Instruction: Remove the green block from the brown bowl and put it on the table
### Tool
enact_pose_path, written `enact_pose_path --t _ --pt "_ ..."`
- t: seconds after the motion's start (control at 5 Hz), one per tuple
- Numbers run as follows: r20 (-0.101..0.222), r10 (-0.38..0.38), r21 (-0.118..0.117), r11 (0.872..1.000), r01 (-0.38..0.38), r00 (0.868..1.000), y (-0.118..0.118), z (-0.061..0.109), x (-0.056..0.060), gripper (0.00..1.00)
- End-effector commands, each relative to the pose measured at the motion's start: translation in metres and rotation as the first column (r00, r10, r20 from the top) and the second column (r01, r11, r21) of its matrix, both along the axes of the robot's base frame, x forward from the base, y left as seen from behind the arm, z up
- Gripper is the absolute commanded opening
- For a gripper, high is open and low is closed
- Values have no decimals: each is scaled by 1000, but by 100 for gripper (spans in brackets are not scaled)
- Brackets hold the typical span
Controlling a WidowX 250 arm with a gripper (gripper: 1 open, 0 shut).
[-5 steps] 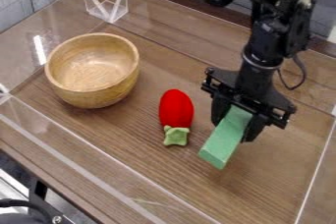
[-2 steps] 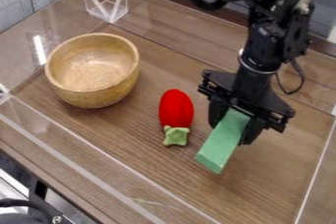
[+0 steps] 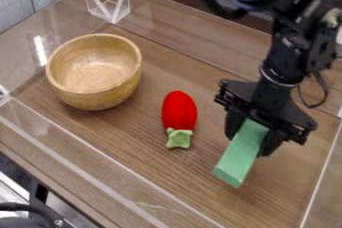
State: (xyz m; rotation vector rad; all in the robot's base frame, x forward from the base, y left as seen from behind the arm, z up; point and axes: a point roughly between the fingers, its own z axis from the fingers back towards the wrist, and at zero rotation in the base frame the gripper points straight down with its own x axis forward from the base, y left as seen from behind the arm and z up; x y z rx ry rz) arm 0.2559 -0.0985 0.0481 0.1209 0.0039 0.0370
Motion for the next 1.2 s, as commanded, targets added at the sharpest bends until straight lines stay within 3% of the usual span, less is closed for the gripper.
enact_pose_path --t 0.0,0.2,0.4,0.8,1.0 --pt "56 17 -25 1000 -16 998 1 -2 16 0" --pt "61 67 -7 998 -66 996 7 -7 20 0" --pt "67 103 -16 995 -102 992 -2 5 19 100" --pt "118 140 -47 990 -136 983 7 42 15 100" --pt "159 221 -72 975 -212 962 20 76 21 100"
